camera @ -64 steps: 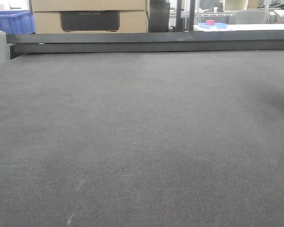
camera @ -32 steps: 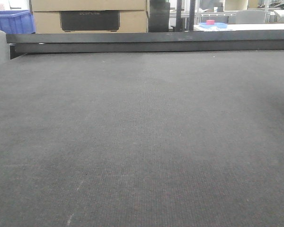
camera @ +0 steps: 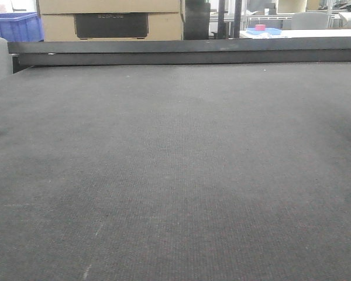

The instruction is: Place valve from conveyor to right shelf box

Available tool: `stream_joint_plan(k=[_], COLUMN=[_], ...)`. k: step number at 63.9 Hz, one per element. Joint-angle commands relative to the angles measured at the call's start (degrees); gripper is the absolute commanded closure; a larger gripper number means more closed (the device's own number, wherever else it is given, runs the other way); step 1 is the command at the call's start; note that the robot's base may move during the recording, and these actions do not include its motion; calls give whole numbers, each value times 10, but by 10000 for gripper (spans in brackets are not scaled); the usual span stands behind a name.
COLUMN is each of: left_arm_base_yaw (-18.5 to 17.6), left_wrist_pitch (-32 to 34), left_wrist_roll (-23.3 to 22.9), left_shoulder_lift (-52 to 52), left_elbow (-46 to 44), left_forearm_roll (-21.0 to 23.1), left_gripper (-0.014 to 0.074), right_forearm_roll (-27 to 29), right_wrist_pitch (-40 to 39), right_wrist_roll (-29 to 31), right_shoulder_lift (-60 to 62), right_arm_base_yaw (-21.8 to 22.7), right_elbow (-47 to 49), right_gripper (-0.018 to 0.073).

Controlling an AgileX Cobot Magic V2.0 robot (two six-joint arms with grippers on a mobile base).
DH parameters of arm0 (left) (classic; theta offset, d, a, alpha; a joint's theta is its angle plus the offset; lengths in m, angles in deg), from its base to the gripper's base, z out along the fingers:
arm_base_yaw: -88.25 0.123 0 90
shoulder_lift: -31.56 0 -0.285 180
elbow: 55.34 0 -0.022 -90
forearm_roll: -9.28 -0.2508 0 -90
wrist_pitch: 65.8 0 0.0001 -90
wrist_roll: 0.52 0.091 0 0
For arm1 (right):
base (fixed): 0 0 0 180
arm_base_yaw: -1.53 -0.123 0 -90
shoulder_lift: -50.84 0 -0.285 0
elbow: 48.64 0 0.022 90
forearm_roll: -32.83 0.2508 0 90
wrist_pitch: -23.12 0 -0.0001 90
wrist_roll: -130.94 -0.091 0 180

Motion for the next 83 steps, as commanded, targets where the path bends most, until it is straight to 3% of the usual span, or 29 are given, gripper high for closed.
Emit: stream_joint_plan(k=[1,6,10,20,26,40,58,70,83], left_arm_base_yaw=[2,2,2,2,2,-2,-41,-58,-58], left_wrist_pitch=[4,9,15,18,11,-25,-34,-33,-30], left_wrist_roll=[0,0,0,0,0,0,-1,-31,-35], left_shoulder_lift=[-2,-2,-2,-2,-2,31,180,272,351], left_elbow=[-7,-7,-7,-7,-7,-11,-11,-11,-11], left_forearm_roll=[8,8,8,8,7,14,23,23,23], left_gripper=[16,41,113,441,703,707,707,707,707], right_forearm_roll=[0,0,0,0,0,0,0,0,2], right_wrist_pitch=[-21,-22,-22,-26,-30,-24,-25,0,34], right_wrist_roll=[4,4,4,4,4,4,4,4,4], right_shoulder_lift=[9,9,9,9,9,10,29,31,31], right_arm_base_yaw=[0,0,0,0,0,0,0,0,0], right_elbow=[4,4,4,4,4,5,11,62,135], right_gripper=[716,716,716,716,716,716,716,716,716])
